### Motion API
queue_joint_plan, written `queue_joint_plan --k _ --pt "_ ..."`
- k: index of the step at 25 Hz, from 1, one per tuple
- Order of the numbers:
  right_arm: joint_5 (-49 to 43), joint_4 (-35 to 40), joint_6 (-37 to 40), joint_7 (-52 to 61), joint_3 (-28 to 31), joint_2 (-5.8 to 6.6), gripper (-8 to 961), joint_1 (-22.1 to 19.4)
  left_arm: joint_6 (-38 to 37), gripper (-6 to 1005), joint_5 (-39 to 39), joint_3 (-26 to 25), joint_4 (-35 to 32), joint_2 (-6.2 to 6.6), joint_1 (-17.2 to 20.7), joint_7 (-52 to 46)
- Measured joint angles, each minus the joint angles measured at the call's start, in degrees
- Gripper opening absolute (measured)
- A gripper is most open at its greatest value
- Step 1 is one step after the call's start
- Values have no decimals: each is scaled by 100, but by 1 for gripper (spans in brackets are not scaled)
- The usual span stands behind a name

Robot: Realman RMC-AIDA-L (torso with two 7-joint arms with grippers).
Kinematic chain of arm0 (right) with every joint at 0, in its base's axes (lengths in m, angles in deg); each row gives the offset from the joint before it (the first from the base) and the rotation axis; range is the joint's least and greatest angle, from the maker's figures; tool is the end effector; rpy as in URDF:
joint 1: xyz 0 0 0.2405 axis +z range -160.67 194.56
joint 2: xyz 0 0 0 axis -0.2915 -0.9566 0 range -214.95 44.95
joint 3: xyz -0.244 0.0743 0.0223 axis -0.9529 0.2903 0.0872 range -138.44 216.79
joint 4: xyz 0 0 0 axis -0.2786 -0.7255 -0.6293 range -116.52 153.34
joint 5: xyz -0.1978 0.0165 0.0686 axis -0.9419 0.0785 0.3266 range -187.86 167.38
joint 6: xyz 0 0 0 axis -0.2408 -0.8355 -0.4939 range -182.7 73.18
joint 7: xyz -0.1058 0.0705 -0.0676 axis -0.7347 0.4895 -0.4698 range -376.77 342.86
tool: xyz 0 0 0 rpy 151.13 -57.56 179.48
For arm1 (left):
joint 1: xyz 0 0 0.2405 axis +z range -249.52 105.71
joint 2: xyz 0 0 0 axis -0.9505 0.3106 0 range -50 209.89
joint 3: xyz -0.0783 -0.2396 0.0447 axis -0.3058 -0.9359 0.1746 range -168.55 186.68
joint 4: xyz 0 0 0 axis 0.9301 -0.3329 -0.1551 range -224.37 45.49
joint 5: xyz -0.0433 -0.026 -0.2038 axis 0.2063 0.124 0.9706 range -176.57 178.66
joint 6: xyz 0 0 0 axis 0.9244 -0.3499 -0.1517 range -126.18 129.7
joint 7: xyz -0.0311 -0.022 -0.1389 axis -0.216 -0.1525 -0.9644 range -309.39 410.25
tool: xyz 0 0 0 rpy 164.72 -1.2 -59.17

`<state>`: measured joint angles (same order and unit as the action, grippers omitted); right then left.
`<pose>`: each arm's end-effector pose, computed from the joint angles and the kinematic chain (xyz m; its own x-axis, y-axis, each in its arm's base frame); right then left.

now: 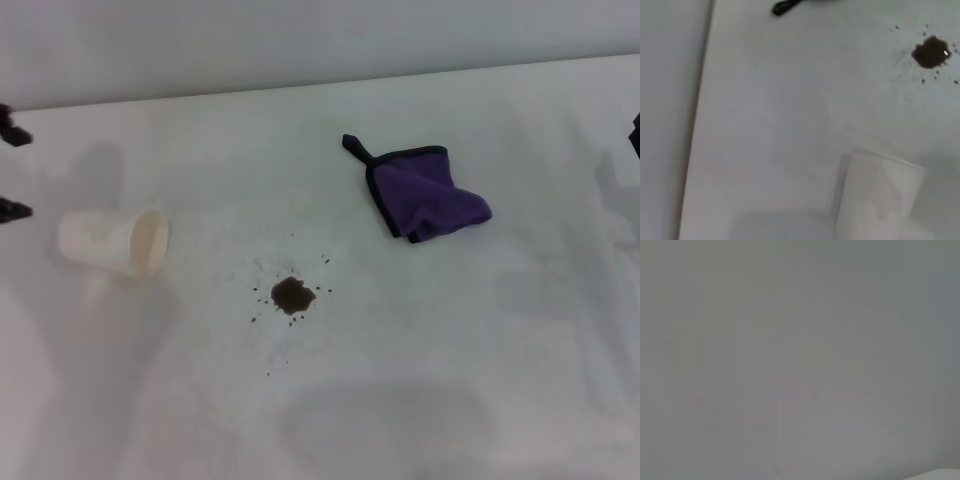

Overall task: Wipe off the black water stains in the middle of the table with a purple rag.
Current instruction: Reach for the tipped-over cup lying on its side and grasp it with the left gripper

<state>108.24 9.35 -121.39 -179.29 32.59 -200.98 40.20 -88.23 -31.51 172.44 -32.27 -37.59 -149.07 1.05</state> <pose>0.3938 0.2973 0.0146 0.5320 -0.0464 -0.8455 -0.8319 0.1576 -0.5321 -0.2048 0.4222 0.0967 0.8707 -0.0727 -0.4864 -0.1885 -0.9628 -0.1937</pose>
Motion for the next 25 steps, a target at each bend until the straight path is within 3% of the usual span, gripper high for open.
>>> queue_joint_plan --k 3,25 --pt "-8 -56 71 0 118 -1 715 39 225 871 16 -4 -205 -121 -55 188" --pt "0 -10 301 0 299 22 715 69 1741 871 -588 -16 -2229 -139 176 -215"
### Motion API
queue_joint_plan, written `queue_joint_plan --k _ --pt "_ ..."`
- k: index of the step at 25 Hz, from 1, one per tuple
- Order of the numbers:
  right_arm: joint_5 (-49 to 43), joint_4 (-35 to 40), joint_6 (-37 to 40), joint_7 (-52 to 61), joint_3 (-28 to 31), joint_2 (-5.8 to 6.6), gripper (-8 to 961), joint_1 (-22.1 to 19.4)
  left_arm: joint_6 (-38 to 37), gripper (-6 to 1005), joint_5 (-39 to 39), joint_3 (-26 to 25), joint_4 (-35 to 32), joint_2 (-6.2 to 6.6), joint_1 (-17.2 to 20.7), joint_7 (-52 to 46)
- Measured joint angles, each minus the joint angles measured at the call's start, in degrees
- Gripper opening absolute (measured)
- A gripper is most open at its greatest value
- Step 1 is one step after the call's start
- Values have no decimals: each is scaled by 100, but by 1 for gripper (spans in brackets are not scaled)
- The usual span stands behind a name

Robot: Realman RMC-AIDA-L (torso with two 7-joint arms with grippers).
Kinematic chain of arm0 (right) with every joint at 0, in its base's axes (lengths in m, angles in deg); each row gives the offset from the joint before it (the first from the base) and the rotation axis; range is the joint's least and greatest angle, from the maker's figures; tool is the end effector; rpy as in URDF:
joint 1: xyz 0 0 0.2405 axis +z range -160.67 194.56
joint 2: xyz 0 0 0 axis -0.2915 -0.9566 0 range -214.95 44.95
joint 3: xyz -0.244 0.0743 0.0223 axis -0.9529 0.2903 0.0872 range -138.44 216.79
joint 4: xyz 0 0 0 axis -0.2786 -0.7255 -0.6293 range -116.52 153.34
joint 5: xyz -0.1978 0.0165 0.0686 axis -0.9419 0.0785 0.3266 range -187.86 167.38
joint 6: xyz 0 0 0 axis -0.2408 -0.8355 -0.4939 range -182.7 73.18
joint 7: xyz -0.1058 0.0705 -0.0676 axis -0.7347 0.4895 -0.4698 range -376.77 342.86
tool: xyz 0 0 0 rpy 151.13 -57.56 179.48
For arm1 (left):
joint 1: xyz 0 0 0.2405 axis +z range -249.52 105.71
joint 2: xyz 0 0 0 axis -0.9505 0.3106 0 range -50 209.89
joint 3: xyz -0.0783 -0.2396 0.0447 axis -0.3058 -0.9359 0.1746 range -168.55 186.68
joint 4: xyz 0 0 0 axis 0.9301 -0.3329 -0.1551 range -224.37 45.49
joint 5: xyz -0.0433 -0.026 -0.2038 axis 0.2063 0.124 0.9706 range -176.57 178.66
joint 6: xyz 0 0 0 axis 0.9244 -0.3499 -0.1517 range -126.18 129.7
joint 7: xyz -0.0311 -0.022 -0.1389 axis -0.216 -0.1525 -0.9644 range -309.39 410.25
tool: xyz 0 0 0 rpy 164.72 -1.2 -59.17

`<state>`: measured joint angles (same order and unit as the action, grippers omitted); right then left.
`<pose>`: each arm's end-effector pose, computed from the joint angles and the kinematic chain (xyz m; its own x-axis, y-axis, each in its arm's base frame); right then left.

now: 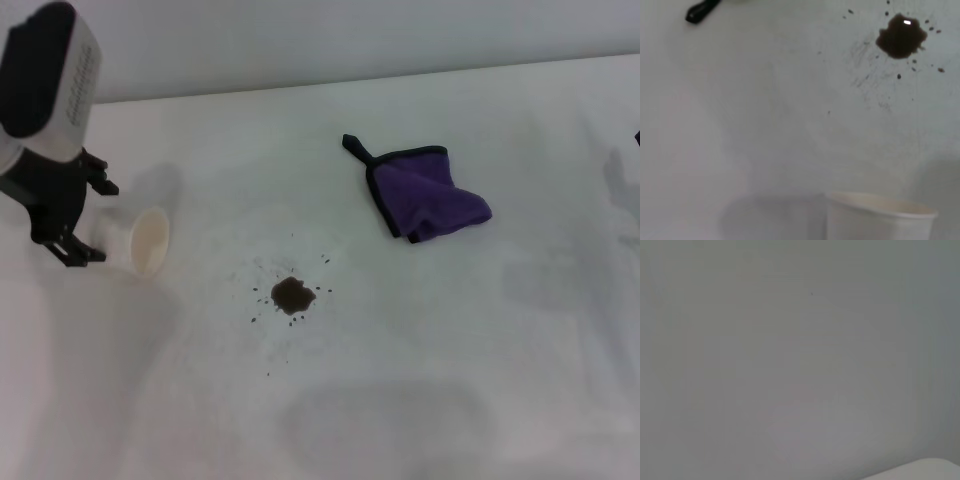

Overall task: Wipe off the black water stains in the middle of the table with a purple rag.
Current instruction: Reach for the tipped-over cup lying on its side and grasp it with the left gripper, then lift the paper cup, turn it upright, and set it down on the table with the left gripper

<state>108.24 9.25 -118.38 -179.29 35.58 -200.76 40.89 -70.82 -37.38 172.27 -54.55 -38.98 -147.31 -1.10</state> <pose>0.3991 0.3022 0.0165 0.5079 -0.0639 -0.8591 -0.8358 0.2051 -0.5093 -0.2143 0.4338 0.0122 0.8112 -0.2406 -0.5330 -0.3000 -0.9536 -0.0262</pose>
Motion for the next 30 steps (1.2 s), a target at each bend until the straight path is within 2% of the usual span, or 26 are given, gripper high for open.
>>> queue_joint_plan --k 13,30 --pt "-30 -2 52 0 0 7 715 -49 805 863 -143 0 -743 -1 294 -194" --pt "-55 -92 44 0 -50 -21 716 -48 983 845 85 -9 -783 1 482 -260"
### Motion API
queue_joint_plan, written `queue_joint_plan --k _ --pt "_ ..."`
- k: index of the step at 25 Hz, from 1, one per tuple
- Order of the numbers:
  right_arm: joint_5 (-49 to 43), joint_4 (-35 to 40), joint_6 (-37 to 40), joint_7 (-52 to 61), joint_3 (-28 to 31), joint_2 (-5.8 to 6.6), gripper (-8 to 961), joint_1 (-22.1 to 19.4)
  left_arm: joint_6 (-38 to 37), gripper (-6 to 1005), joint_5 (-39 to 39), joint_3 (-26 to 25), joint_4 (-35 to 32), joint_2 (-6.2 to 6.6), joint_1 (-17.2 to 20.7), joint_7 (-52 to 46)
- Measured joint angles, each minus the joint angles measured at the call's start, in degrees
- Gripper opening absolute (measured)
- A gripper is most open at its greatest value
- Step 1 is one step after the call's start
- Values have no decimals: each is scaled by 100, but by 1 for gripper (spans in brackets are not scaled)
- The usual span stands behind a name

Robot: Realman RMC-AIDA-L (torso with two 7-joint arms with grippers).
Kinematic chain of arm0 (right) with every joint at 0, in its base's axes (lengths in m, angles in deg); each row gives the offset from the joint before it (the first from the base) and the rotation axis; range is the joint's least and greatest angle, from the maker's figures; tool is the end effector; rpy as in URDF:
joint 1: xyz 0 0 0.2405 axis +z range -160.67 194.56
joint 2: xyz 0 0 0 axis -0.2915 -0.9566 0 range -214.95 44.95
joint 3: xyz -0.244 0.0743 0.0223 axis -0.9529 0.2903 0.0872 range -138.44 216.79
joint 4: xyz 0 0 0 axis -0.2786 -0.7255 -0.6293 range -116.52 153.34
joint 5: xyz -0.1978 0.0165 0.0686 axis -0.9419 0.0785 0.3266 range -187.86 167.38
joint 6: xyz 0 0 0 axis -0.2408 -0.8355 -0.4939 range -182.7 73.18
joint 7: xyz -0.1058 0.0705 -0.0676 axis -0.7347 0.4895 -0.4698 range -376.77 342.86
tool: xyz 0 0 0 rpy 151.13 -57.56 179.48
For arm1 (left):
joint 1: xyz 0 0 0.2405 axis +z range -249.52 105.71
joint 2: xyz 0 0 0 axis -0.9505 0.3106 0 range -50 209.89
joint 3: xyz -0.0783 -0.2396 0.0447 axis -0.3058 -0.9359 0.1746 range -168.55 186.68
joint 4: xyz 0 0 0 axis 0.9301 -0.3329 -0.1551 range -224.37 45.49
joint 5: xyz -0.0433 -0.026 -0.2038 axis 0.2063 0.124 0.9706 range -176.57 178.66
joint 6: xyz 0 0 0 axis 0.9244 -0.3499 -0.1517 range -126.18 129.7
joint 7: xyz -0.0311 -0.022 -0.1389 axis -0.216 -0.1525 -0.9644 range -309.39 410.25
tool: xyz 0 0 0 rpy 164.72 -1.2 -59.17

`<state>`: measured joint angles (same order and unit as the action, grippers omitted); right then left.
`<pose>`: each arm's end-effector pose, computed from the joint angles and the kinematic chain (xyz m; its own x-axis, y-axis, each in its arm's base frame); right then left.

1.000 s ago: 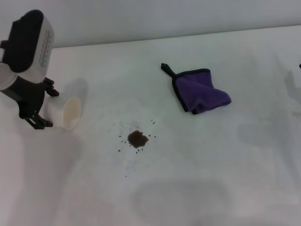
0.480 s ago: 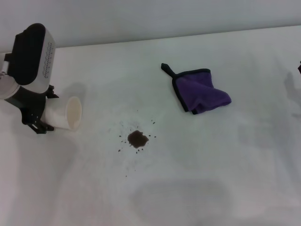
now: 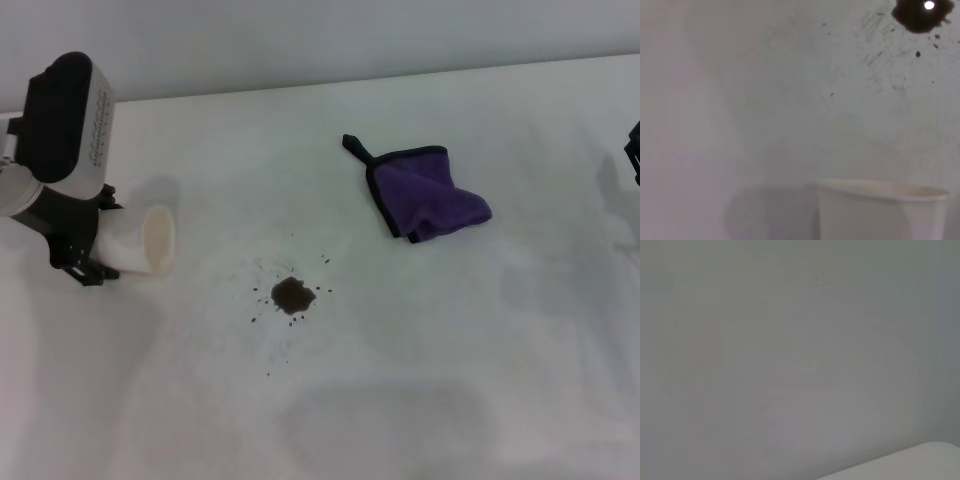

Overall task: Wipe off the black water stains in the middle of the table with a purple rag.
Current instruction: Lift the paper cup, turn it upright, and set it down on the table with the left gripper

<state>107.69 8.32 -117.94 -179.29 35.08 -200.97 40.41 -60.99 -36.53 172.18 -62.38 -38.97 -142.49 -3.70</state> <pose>0.3989 0.2974 0.0079 0.4962 -0.0906 -0.8635 -0.8413 0.1958 -0.5039 -0.2413 0.4290 -0.0148 0.8216 -0.1962 -0.5353 -0.2799 -0.9568 -0.0789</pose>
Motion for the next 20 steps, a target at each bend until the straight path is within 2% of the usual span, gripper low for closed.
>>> queue_joint_plan --k 13,16,20 --pt "-8 -20 -20 0 -13 5 715 1 57 761 966 1 88 11 111 -2" --pt "-8 -15 -19 0 -11 5 715 38 200 762 1502 1 89 12 205 -14" --pt "-7 13 -16 0 -10 13 716 60 333 761 2844 -5 88 3 501 -23"
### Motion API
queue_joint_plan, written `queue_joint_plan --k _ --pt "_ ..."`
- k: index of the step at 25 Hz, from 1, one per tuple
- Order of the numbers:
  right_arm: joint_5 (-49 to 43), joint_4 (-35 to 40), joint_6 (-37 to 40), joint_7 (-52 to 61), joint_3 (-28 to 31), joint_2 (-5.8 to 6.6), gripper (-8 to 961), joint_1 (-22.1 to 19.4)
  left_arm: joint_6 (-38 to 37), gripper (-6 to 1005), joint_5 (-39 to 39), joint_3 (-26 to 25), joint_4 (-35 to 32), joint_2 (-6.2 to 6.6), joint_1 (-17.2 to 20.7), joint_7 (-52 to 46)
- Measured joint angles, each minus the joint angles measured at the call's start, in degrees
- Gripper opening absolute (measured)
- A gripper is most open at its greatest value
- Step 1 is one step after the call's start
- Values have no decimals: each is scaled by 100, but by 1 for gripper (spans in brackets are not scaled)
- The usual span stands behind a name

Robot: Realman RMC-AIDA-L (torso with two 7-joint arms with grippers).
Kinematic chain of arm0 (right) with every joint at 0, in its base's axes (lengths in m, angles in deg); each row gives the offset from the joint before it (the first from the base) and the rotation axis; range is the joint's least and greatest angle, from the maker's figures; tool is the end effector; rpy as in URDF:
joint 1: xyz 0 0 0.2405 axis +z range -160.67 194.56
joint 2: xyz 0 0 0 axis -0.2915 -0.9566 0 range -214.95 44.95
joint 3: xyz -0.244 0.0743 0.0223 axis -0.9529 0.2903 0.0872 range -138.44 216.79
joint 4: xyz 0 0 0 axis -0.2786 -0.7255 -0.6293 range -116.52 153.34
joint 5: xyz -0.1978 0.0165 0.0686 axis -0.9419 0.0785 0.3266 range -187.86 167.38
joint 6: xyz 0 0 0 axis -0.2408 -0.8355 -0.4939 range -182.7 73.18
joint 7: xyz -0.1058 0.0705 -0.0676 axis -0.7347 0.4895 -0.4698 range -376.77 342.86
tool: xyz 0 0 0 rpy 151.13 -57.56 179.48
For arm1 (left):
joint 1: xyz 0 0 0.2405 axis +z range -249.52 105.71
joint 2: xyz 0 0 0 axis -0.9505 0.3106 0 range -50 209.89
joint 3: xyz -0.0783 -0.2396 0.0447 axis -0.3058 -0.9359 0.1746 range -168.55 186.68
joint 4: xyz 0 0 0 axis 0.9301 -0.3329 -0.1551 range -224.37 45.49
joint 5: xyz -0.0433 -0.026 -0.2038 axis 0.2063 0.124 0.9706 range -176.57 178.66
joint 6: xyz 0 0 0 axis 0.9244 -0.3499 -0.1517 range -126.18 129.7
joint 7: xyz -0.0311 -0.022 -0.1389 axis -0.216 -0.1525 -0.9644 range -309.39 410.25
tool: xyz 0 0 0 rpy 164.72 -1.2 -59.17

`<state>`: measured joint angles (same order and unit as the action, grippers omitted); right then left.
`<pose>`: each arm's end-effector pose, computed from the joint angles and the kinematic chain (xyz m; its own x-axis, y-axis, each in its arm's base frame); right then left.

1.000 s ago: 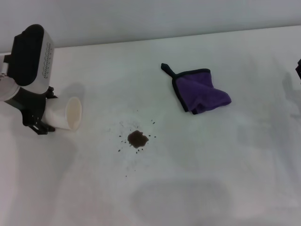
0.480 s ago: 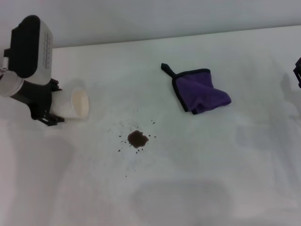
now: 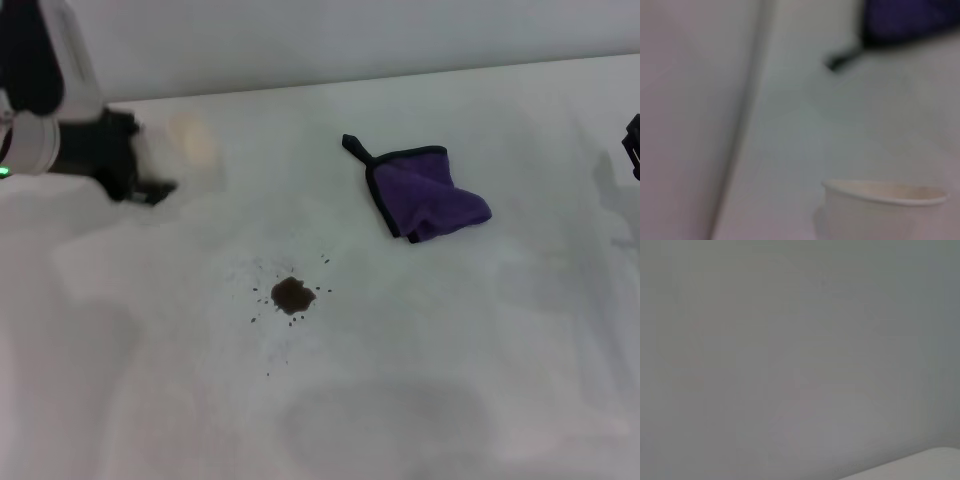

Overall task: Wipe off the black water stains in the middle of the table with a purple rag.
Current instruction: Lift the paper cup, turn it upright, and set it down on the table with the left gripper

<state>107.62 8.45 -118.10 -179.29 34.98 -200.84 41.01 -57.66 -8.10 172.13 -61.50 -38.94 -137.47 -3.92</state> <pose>0.3960 0.3020 0.0096 0.5022 -0.0824 -0.8608 -0.8411 0.1846 -0.5084 -0.2314 0.4463 -0.0161 0.9800 0.0174 -0.1980 -0.0740 -0.8927 -0.4445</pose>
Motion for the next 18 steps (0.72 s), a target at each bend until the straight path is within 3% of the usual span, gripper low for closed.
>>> queue_joint_plan --k 7,18 --pt "0 7 18 0 -4 13 716 -30 -241 762 2865 -3 -363 7 1013 239" --pt "-126 7 30 0 -11 16 715 -61 -355 761 5458 -7 -2114 -15 2399 1964"
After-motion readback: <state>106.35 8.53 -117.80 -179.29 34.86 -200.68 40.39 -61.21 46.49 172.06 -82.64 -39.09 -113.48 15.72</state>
